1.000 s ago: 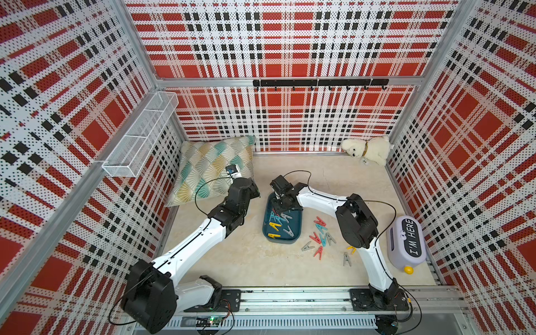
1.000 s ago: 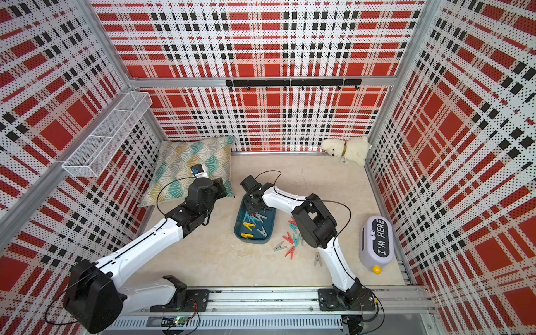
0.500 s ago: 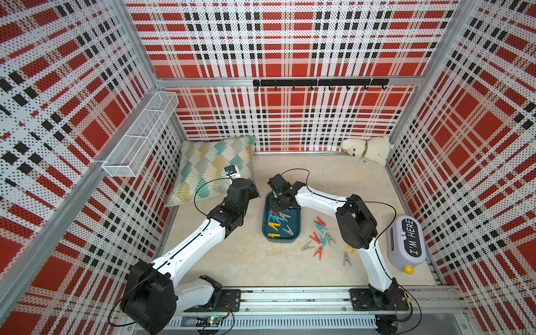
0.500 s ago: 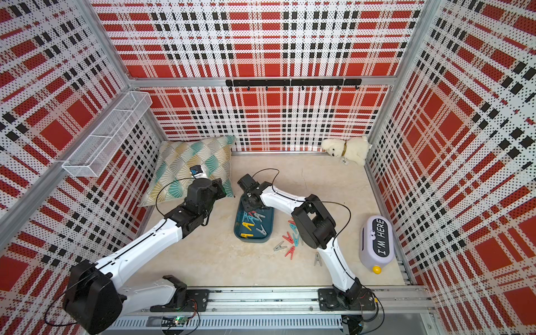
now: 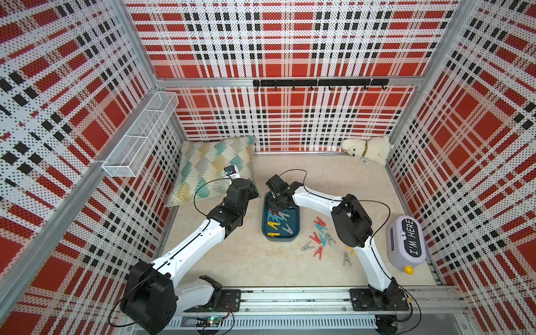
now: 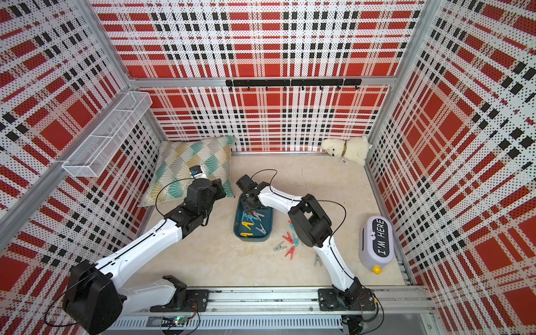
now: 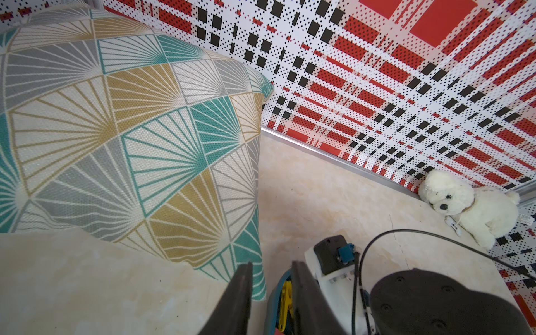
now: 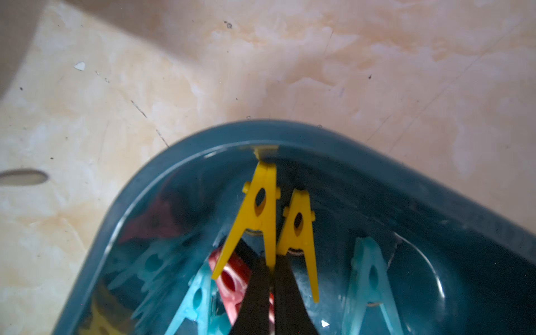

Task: Put the clothespins into the storage box
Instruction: Place the clothespin in the storage box.

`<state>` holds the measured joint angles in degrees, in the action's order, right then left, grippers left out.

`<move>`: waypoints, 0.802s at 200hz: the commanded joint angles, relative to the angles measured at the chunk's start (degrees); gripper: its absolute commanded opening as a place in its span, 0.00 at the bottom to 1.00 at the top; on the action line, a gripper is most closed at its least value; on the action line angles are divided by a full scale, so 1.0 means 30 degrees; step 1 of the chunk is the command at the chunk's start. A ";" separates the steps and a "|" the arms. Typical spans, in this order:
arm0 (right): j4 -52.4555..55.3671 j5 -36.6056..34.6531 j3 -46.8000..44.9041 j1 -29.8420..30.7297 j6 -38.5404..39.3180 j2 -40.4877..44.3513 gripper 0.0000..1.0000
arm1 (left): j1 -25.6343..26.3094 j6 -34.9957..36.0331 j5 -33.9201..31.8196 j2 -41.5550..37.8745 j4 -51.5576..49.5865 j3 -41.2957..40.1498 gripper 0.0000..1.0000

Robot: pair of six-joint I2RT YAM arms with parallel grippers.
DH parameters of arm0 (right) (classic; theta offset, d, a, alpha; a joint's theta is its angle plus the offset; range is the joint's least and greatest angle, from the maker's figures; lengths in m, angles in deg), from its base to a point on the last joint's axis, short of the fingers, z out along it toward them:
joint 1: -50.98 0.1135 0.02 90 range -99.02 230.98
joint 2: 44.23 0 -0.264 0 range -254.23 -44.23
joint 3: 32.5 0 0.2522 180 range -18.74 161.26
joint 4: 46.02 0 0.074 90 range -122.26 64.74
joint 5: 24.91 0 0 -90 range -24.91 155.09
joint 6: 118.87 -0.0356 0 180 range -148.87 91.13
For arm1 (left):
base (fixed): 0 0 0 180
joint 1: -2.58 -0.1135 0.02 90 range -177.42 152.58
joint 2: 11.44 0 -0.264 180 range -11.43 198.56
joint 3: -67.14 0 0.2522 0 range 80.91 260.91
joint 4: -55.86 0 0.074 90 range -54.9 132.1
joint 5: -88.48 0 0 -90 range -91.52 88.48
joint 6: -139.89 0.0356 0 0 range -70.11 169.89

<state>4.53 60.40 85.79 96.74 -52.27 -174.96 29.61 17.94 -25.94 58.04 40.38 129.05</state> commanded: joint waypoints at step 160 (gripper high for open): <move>0.1470 -0.1806 0.0301 0.0284 0.0508 0.0550 0.09 | 0.0368 0.0006 -0.0281 -0.0026 -0.0014 0.0631 0.30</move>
<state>7.51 55.00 83.73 96.72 -51.44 -172.16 30.55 17.94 -25.99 58.69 40.34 129.26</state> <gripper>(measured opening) 0.086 0.300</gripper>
